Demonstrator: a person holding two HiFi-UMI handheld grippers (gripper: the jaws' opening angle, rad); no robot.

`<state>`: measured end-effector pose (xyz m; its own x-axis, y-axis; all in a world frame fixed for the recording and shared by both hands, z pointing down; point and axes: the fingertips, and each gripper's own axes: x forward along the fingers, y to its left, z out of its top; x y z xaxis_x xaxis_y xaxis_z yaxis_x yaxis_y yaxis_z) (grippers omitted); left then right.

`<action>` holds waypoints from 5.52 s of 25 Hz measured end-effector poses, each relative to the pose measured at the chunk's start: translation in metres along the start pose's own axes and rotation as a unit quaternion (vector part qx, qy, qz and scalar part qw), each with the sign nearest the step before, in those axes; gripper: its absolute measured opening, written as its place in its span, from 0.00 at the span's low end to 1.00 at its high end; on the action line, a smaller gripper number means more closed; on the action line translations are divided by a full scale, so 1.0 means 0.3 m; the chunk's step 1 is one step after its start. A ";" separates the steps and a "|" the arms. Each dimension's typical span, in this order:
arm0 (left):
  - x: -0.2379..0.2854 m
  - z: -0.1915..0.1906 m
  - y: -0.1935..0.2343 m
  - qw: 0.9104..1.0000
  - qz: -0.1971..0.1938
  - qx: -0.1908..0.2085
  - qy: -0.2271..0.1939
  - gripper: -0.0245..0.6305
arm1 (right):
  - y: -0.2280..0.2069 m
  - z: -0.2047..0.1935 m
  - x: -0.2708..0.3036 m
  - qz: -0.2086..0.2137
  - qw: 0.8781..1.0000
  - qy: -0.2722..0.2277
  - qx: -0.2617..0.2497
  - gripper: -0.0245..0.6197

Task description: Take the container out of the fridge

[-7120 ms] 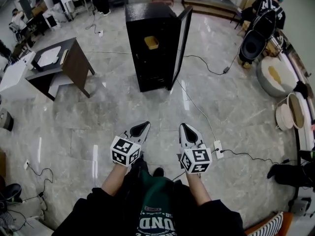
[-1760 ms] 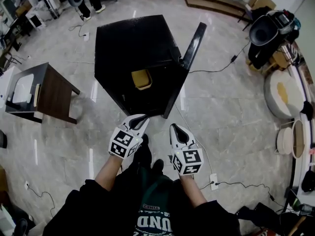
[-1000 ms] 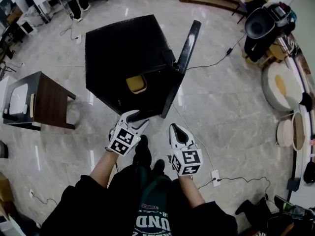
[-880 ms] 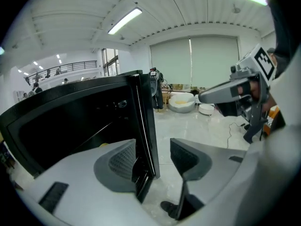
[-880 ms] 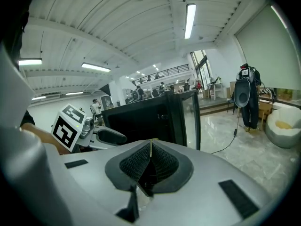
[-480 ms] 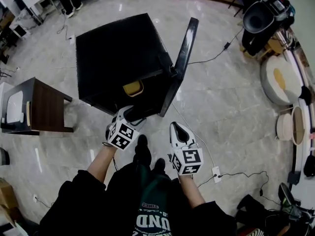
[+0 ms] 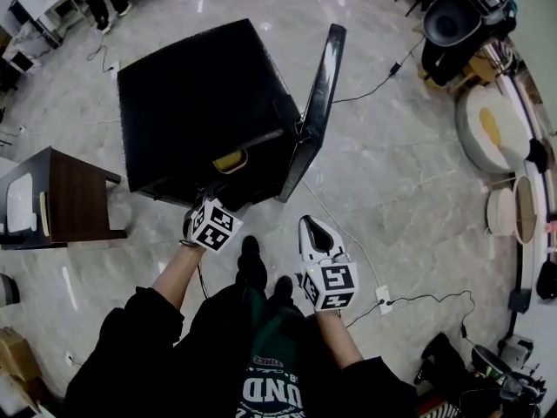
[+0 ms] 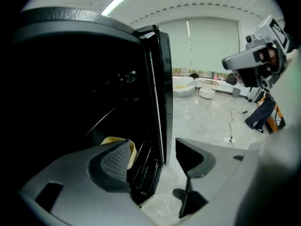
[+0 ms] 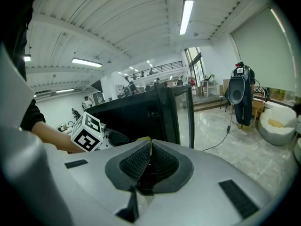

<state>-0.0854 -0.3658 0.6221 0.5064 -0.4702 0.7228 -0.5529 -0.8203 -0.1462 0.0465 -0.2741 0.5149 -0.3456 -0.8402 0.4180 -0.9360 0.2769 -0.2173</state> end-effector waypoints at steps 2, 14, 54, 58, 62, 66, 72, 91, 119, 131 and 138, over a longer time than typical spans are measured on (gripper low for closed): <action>0.025 -0.014 0.027 1.000 0.005 -0.004 0.004 0.49 | -0.003 -0.001 0.008 -0.003 1.000 0.003 0.001 0.09; 0.187 -0.118 0.120 0.998 0.017 0.021 0.049 0.49 | -0.019 -0.042 0.048 -0.024 0.999 0.028 0.011 0.09; 0.532 -0.350 0.212 0.961 0.006 0.192 0.199 0.38 | -0.133 -0.175 -0.032 -0.120 0.988 0.079 0.061 0.09; 0.541 -0.362 0.218 0.958 0.005 0.201 0.206 0.30 | -0.131 -0.194 -0.046 -0.127 0.986 0.081 0.069 0.09; 0.548 -0.363 0.223 0.955 0.009 0.215 0.207 0.24 | -0.132 -0.209 -0.055 -0.133 0.985 0.081 0.074 0.09; 0.546 -0.366 0.234 0.950 0.021 0.228 0.210 0.11 | -0.127 -0.210 -0.056 -0.134 0.985 0.078 0.074 0.09; 0.520 -0.370 0.203 0.946 0.013 0.249 0.208 0.10 | -0.109 -0.210 -0.064 -0.131 0.985 0.075 0.079 0.09; 0.408 -0.302 0.064 0.945 -0.007 0.291 0.150 0.07 | -0.015 -0.218 -0.012 -0.109 0.989 0.059 0.079 0.09; 0.014 -0.273 -0.334 0.957 -0.042 0.270 0.099 0.06 | 0.159 -0.287 -0.272 -0.058 0.997 0.023 0.051 0.09; -0.163 -0.277 -0.509 0.951 -0.073 0.276 0.116 0.06 | 0.214 -0.317 -0.411 -0.053 0.998 0.004 0.044 0.09; -0.225 -0.270 -0.563 0.952 -0.071 0.278 0.108 0.06 | 0.225 -0.321 -0.448 -0.052 0.998 -0.009 0.044 0.09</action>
<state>-0.0799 -0.1691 0.6526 0.3691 -0.3140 0.8747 -0.0235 -0.9441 -0.3290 0.0232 -0.0977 0.5288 -0.2443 -0.8710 0.4262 -0.9570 0.1456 -0.2511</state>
